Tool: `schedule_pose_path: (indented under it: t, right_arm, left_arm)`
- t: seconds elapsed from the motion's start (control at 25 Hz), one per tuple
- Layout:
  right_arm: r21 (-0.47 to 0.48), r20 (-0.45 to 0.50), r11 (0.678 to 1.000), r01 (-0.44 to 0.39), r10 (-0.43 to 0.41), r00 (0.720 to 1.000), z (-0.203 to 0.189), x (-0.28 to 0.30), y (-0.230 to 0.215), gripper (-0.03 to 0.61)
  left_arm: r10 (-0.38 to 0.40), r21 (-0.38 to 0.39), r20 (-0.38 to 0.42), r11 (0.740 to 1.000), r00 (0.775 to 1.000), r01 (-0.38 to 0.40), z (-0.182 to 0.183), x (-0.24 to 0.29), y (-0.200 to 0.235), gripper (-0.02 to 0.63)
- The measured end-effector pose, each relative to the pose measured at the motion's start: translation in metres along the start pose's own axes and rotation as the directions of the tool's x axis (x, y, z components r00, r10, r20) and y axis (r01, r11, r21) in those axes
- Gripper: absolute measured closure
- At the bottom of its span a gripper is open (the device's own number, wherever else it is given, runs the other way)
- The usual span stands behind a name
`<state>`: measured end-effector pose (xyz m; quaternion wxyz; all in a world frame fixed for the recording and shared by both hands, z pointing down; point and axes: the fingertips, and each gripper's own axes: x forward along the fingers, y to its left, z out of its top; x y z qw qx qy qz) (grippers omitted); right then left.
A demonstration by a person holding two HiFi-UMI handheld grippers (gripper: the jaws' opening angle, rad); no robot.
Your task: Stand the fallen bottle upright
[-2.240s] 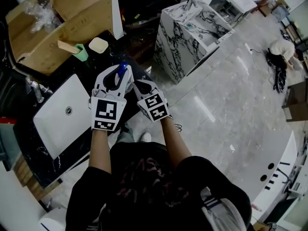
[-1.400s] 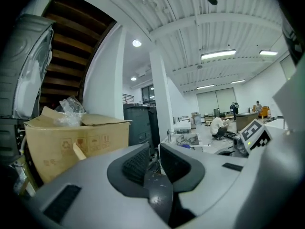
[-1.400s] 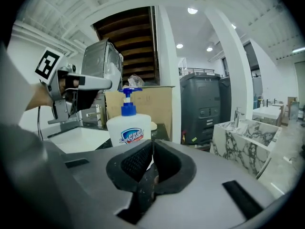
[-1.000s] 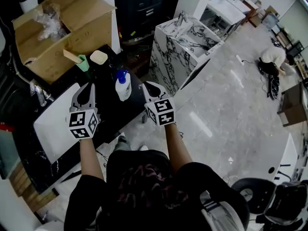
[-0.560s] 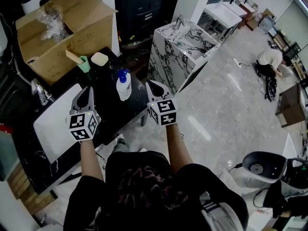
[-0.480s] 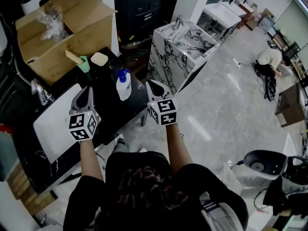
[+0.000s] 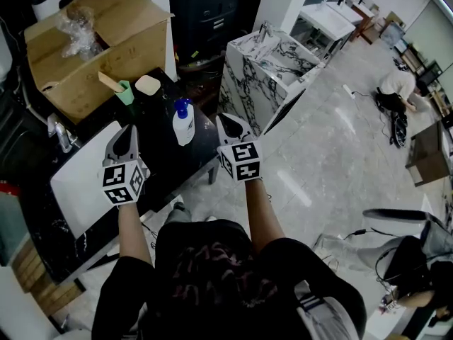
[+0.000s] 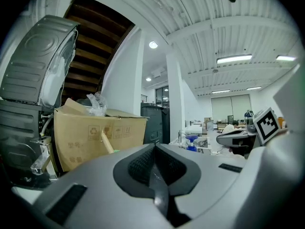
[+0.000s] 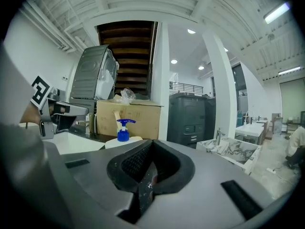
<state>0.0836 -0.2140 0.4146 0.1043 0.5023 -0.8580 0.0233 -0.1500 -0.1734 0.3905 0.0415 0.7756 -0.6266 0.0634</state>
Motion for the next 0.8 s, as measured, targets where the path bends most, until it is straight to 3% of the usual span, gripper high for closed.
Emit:
schedule_pose_path:
  t: [0.8]
  right_arm:
    - [-0.019,-0.014,1.0,-0.004,0.004,1.0,-0.002,0.008,-0.011,0.565]
  left_arm:
    - [-0.006,0.021,0.006,1.0,1.0,0.006,0.008,0.016,-0.009,0.598]
